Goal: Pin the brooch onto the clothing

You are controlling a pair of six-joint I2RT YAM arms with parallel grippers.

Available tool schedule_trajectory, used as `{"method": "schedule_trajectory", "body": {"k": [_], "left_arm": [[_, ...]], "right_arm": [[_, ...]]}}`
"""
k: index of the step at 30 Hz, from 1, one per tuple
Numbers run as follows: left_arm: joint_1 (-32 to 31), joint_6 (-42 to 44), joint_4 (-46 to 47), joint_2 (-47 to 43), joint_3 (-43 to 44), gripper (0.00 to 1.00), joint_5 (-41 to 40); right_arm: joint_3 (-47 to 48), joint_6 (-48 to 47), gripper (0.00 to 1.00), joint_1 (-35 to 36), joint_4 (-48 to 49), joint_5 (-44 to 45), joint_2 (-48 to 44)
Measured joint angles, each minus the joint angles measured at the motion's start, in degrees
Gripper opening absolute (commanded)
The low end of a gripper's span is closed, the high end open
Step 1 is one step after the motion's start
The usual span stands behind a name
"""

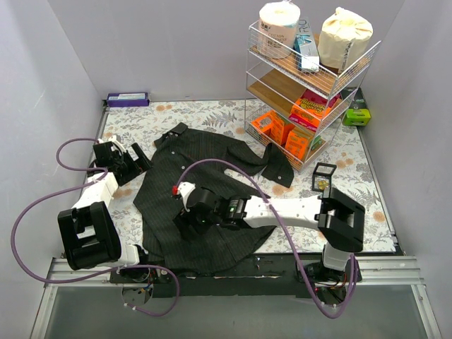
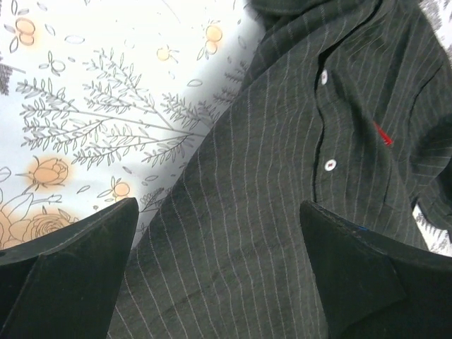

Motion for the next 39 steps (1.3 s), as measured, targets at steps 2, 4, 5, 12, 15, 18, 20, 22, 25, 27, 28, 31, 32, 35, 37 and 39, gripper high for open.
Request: {"method": "schedule_trajectory", "body": {"k": [2,4,5,12,15,18,20,22,25,27,28,31,32,35,37,39], "left_arm": [[0.0,0.37,-0.46,-0.02,-0.68,0.98,-0.33],[0.0,0.52,-1.05,-0.02,-1.36,0.98,-0.66],[0.0,0.57,-1.62,-0.02,-1.51,0.97,-0.76],[-0.33,0.55,-3.32,0.57,-1.57,0.89,-1.22],[-0.42,0.57,-3.67,2.36,-1.57,0.85,-1.25],[-0.68,0.61,-4.42,4.35,-1.57,0.72,-1.14],[-0.83,0.68,-5.03,5.11,-1.57,0.63,-0.9],[-1.11,0.9,-5.25,5.27,-1.57,0.53,-0.72],[-1.99,0.94,-5.33,5.25,-1.57,0.3,-0.68],[-2.49,0.96,-5.62,5.11,-1.57,0.18,-0.61],[-2.64,1.01,-5.77,4.92,-1.57,0.1,-0.55],[-3.1,0.98,-6.29,3.32,-1.66,0.07,0.28],[-3.3,1.03,-6.29,2.58,-1.88,0.07,0.66],[-3.91,0.94,-6.71,0.28,-2.75,0.05,1.22],[-4.74,0.59,-7.26,-1.22,-3.23,0.03,1.25],[-5.97,0.0,-7.69,-2.1,-3.28,0.02,1.27]], "right_arm": [[1.62,-0.28,0.85,0.81,0.63,-1.44,2.01],[3.17,-0.76,0.85,1.36,1.01,-2.73,3.82],[3.76,-1.03,0.85,1.68,1.22,-3.39,4.63],[4.83,-1.05,0.84,2.64,2.23,-5.55,6.21],[4.46,-0.94,0.84,2.75,3.58,-5.62,6.16],[3.52,-0.83,0.83,2.75,3.98,-5.55,5.99],[2.93,-0.79,0.82,2.75,4.15,-5.33,5.88],[2.69,-0.76,0.82,2.73,4.24,-5.31,5.86],[2.36,-0.72,0.82,2.73,4.31,-5.27,5.64],[2.34,-0.57,0.82,2.73,4.55,-5.27,5.57],[2.32,-0.52,0.81,2.73,4.68,-5.27,5.53],[2.14,-0.35,0.81,2.73,4.76,-5.16,5.44],[2.14,-0.33,0.81,2.73,4.79,-5.16,5.44],[2.14,-0.2,0.8,2.73,4.85,-5.18,5.44],[2.14,-0.09,0.8,2.73,4.85,-5.16,5.44],[2.14,0.11,0.8,2.73,4.85,-5.14,5.44]]}}
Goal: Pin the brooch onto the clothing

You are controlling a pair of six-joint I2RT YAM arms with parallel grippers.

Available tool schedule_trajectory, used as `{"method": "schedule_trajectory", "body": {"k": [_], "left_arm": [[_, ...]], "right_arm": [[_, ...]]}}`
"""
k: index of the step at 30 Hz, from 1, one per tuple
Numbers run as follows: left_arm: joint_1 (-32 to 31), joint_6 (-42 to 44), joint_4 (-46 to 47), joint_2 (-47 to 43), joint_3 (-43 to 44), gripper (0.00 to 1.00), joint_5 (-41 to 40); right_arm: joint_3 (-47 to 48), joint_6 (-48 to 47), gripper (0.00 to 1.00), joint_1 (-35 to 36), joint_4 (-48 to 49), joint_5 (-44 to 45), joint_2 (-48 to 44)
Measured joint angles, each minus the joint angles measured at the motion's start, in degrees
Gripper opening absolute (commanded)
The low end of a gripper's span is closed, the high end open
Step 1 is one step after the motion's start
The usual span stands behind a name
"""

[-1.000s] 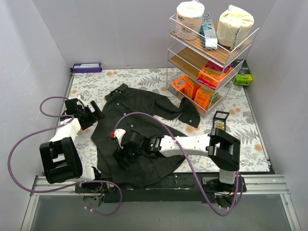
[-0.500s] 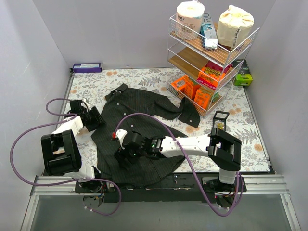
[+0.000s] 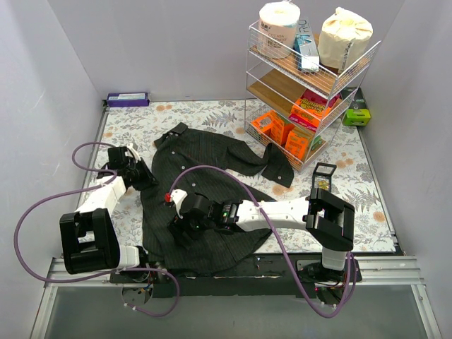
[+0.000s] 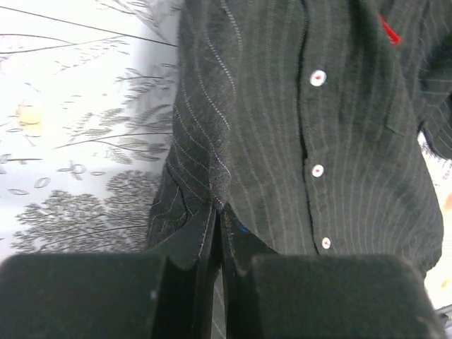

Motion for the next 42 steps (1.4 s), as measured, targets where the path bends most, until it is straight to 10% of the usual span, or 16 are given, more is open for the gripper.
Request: {"method": "schedule_trajectory", "body": {"k": [12,31,35,38,42], "left_arm": [[-13.03,-13.18,8.55,-0.76,-1.4,0.0,4.17],[-16.87,-23.08,18.84,-0.5,-5.64,0.0,4.55],[-16.87,-23.1,19.04,-0.5,-5.88,0.0,4.55],[-16.87,-23.04,19.3,-0.5,-5.88,0.0,4.57],[-16.9,-21.42,18.99,-0.52,-5.75,0.43,4.63]], "right_arm": [[-1.86,0.66,0.87,0.0,3.3,3.19,-0.35],[-5.01,2.93,0.81,0.02,11.58,4.74,5.4],[-4.57,2.69,0.55,0.0,11.37,6.73,6.36],[-4.22,2.21,0.07,0.0,10.69,7.82,6.86],[-3.32,3.17,0.01,0.0,7.28,9.9,7.32]]}}
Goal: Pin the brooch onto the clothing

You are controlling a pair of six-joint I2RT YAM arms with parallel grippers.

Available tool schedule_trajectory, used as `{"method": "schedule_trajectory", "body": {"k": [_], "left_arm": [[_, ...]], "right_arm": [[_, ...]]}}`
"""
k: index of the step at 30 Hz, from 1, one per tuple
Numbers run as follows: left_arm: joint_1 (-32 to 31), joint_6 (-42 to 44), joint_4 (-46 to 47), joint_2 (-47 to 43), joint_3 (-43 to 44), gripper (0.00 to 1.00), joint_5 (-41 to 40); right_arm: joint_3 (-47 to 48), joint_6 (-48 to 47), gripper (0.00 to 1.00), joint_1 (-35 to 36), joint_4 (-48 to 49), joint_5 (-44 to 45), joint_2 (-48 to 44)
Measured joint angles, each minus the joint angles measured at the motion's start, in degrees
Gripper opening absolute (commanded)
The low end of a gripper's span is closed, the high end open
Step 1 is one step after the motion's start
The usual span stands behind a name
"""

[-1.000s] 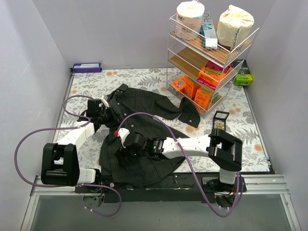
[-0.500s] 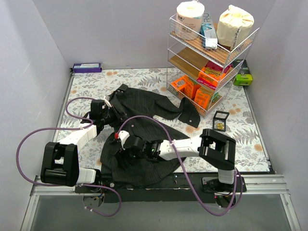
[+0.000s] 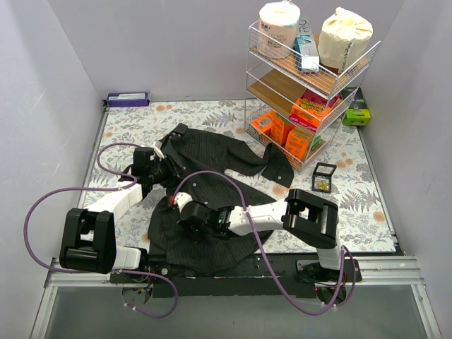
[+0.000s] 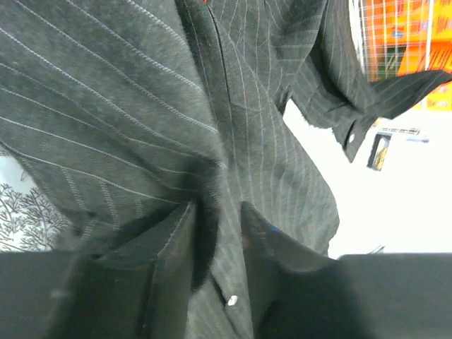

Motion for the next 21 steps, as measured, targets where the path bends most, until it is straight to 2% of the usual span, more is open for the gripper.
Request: {"method": "schedule_trajectory", "body": {"k": [1,2,5,13,21], "left_arm": [[0.0,0.83,-0.72,0.0,0.37,0.5,-0.04],[-0.04,1.64,-1.4,0.0,0.83,0.7,-0.09],[-0.04,4.17,-3.72,-0.26,3.21,0.98,-0.5],[-0.02,7.21,-8.85,-6.75,6.45,0.98,-4.13],[-0.02,5.75,-15.87,-8.28,4.37,0.98,-9.07]], "right_arm": [[0.04,0.02,0.01,-0.04,-0.15,0.28,-0.04],[-0.02,0.2,0.01,-0.35,-0.44,0.52,-0.35],[-2.6,0.96,0.01,-1.51,-1.36,0.61,-3.96],[-17.42,4.57,0.01,-15.23,2.32,-2.95,-24.72],[-26.47,5.57,0.01,-25.9,4.0,-5.38,-28.83]]}}
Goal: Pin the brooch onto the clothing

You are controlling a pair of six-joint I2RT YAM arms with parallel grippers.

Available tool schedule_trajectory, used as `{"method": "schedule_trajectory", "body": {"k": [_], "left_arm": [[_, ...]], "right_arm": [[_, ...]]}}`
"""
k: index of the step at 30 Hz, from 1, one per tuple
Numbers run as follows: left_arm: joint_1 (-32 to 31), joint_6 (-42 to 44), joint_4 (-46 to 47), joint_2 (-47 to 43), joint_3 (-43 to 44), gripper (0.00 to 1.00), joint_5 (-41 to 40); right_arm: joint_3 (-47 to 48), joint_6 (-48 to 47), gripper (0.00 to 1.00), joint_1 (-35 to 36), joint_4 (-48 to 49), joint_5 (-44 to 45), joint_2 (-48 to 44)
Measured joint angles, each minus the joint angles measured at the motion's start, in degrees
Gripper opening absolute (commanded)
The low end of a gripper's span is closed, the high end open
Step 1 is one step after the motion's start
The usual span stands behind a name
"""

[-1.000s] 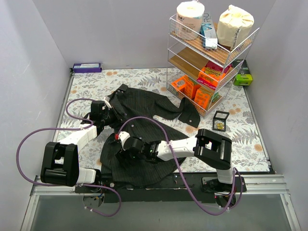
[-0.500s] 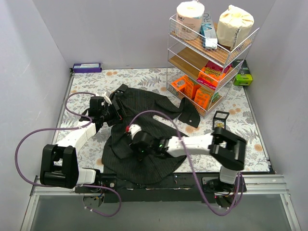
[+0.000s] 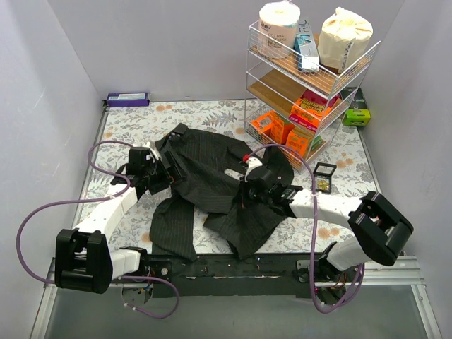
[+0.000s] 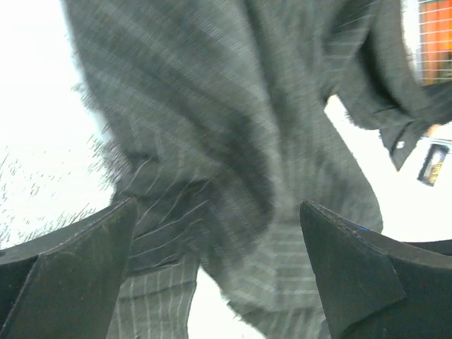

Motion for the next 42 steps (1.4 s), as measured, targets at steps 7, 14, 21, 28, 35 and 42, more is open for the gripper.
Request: {"method": "schedule_trajectory", "body": {"k": [7,14,21,28,35,42], "left_arm": [[0.0,-2.51,-7.15,-0.63,-2.27,0.98,-4.79],[0.07,-12.26,-10.8,-11.8,-7.5,0.98,-9.97],[0.11,-23.32,-18.03,-25.99,-9.97,0.98,-18.4],[0.15,-27.21,-23.04,-20.09,-9.92,0.98,-20.98],[0.15,-31.23,-26.36,-15.04,-10.78,0.98,-19.85],[0.28,-34.27,-24.13,-14.88,-14.56,0.7,-17.86]], "right_arm": [[-2.78,-0.46,0.01,-7.43,0.79,-1.81,-0.59],[-2.8,-1.16,0.01,-9.01,2.32,-4.37,-0.59],[-2.99,-1.14,0.01,-9.29,3.63,-6.16,-0.59],[-3.02,-1.11,0.01,-9.42,5.11,-7.61,-0.59],[-4.0,-1.07,0.01,-9.42,5.64,-7.76,-1.14],[-4.04,-1.07,0.01,-9.44,5.68,-7.69,-2.6]]}}
